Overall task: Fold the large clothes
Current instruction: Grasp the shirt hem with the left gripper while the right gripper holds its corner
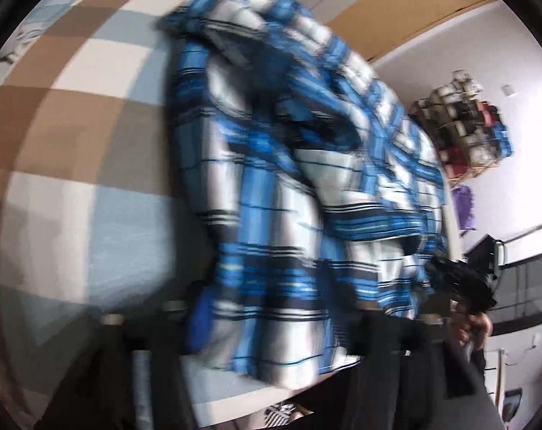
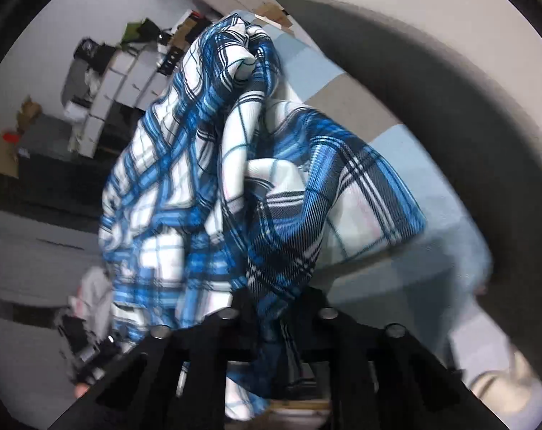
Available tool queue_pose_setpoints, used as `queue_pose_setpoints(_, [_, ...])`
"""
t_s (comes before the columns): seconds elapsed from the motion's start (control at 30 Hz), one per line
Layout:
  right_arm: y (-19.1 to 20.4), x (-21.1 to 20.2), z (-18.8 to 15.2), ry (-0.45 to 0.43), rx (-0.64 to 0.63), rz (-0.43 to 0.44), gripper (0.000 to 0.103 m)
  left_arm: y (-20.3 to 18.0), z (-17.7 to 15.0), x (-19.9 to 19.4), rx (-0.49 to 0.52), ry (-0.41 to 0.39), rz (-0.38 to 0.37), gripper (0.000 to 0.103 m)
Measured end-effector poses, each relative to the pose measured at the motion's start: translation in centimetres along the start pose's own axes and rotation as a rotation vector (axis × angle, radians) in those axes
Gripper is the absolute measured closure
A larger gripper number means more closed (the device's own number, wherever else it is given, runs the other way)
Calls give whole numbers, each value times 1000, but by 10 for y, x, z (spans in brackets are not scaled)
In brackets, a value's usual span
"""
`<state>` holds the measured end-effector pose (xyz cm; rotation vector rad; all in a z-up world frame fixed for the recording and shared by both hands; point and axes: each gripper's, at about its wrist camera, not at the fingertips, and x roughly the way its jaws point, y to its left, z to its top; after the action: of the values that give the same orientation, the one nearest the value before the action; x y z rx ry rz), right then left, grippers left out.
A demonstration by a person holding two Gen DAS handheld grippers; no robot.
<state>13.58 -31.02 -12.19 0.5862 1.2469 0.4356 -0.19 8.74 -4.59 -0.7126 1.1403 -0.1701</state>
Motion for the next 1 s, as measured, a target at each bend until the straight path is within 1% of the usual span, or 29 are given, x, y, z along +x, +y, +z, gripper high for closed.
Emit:
queue_pose_setpoints(0.03, [1, -2, 0, -21, 5, 30, 99, -6, -2, 2, 14, -15, 29, 46])
queue_pose_setpoints(0.07, [1, -5, 1, -38, 15, 54, 99, -8, -3, 3, 22, -24, 42, 65])
queue_pose_setpoints(0.1, [3, -12, 0, -68, 27, 82, 99, -8, -1, 11, 28, 8, 36, 93])
queue_pose_setpoints(0.13, [3, -19, -1, -93, 33, 95, 99, -4, -1, 16, 20, 42, 32, 103])
queue_pose_setpoints(0.17, [4, -24, 0, -108, 34, 105, 99, 1, -1, 18, -10, 50, 13, 103])
queue_pose_setpoints(0.27, [6, -44, -1, -166, 29, 117, 99, 6, -3, 11, -30, 59, -11, 103])
queue_pose_setpoints(0.3, [4, -52, -3, -185, 42, 135, 99, 7, -3, 9, -38, 58, -16, 103])
queue_pose_setpoints(0.37, [-1, -61, -3, -205, 69, 153, 99, 11, -6, -1, -56, 46, -33, 103])
queue_pose_setpoints(0.4, [-6, -66, -6, -217, 91, 180, 99, 13, -6, -5, -61, 43, -40, 103])
queue_pose_setpoints(0.5, [-12, -75, -12, -236, 114, 193, 99, 22, -10, -20, -86, 35, -78, 103])
queue_pose_setpoints(0.57, [-17, -80, -20, -242, 128, 205, 99, 27, -16, -29, -118, 40, -114, 103])
queue_pose_setpoints(0.7, [-30, -88, -39, -239, 169, 230, 99, 28, -27, -39, -149, 45, -142, 103])
queue_pose_setpoints(0.8, [-33, -93, -57, -228, 180, 235, 99, 26, -43, -45, -167, 46, -165, 103])
queue_pose_setpoints(0.87, [-33, -93, -59, -220, 217, 263, 99, 24, -48, -49, -204, 50, -205, 103])
queue_pose_setpoints(0.93, [-22, -99, -55, -216, 224, 288, 99, 15, -38, -54, -236, 41, -265, 103])
queue_pose_setpoints(1.0, [-7, -103, -43, -214, 225, 327, 99, 6, -17, -59, -265, 14, -318, 103])
